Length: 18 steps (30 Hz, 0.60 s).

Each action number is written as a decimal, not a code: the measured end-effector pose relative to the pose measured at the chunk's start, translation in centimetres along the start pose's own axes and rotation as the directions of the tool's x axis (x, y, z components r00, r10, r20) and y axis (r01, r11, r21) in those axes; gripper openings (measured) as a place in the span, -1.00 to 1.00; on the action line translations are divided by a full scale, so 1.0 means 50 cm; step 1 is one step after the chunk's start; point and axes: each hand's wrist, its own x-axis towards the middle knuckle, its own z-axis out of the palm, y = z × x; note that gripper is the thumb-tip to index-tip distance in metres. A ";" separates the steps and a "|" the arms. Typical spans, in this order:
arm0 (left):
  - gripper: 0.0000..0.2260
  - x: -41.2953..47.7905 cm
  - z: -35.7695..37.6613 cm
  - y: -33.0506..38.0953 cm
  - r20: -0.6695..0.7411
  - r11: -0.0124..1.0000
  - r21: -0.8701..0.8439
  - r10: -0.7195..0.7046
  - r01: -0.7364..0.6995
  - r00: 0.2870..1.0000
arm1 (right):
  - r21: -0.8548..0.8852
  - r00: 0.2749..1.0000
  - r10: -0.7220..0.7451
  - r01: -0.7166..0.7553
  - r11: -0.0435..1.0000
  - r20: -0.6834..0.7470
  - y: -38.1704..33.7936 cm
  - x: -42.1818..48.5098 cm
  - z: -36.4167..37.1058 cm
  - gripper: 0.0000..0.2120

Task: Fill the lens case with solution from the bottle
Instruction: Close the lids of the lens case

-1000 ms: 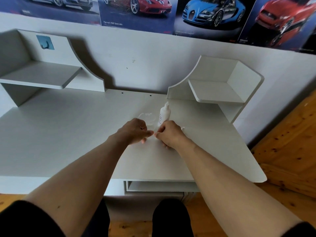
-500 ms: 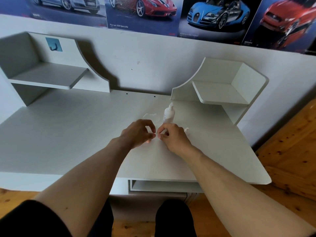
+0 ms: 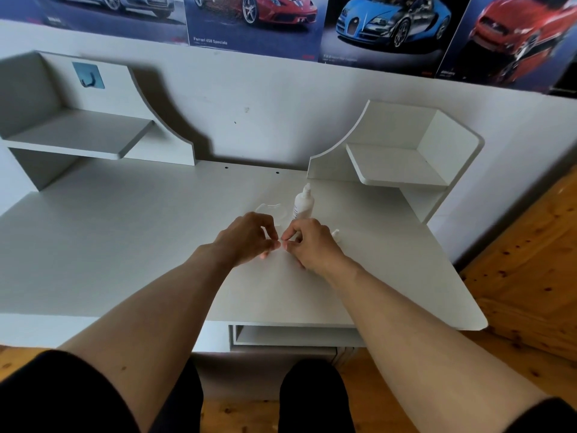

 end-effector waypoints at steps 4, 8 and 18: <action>-0.92 -0.001 0.001 -0.002 -0.013 1.000 -0.019 -0.001 0.000 1.000 | 0.000 1.000 0.002 -0.002 1.000 -0.011 0.003 0.000 0.003 -0.93; -0.92 -0.004 0.001 -0.003 -0.004 0.999 -0.052 0.003 -0.003 1.000 | -0.021 1.000 0.010 -0.010 1.000 0.002 0.005 0.005 0.005 -0.92; -0.86 -0.012 -0.002 -0.012 0.055 0.996 -0.093 -0.006 0.011 0.998 | -0.040 0.998 0.031 -0.029 0.999 0.061 0.005 -0.006 0.002 -0.80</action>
